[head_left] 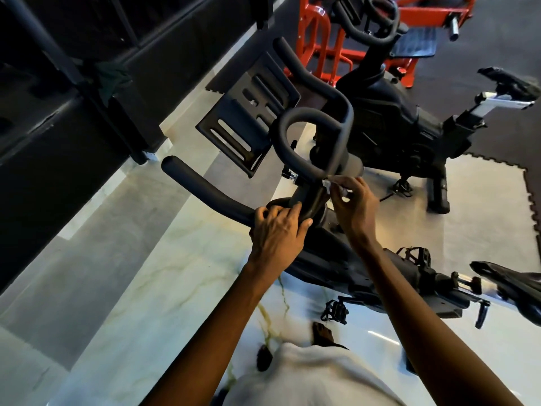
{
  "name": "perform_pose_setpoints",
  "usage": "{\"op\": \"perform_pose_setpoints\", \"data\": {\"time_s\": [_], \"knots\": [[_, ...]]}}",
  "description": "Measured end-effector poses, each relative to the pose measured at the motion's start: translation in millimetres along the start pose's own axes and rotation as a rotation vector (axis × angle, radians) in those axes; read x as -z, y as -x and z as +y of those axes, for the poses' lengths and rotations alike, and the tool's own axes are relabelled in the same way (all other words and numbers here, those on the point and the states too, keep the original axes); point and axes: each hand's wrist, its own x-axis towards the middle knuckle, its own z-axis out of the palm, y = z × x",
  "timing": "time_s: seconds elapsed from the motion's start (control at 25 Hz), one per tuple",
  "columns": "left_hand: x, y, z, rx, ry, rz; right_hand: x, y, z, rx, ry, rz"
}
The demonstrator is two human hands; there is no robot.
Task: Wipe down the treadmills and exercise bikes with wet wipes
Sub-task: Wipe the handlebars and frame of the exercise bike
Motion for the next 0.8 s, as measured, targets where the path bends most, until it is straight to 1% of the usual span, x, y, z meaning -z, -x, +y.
{"op": "perform_pose_setpoints", "data": {"time_s": [0.08,0.16,0.32,0.44,0.56,0.68,0.8], "knots": [[-2,-2,6,0.026,-0.026,0.005,0,16,4,0.029,-0.044,-0.075],[-4,-4,12,0.063,-0.027,0.017,3,23,7,0.054,-0.057,-0.114],[-7,-5,20,0.162,0.038,0.05,11,-7,16,0.104,-0.039,-0.131],[-12,-7,35,0.245,0.055,0.091,13,-33,27,0.072,-0.073,-0.102],[-19,-8,46,0.301,0.068,0.171,12,-22,24,0.118,-0.111,-0.161],[-26,-12,53,0.356,0.02,0.222,18,-24,25,0.221,-0.136,-0.255],[-35,-11,59,0.347,-0.065,0.252,23,-65,31,0.21,-0.106,-0.234]]}}
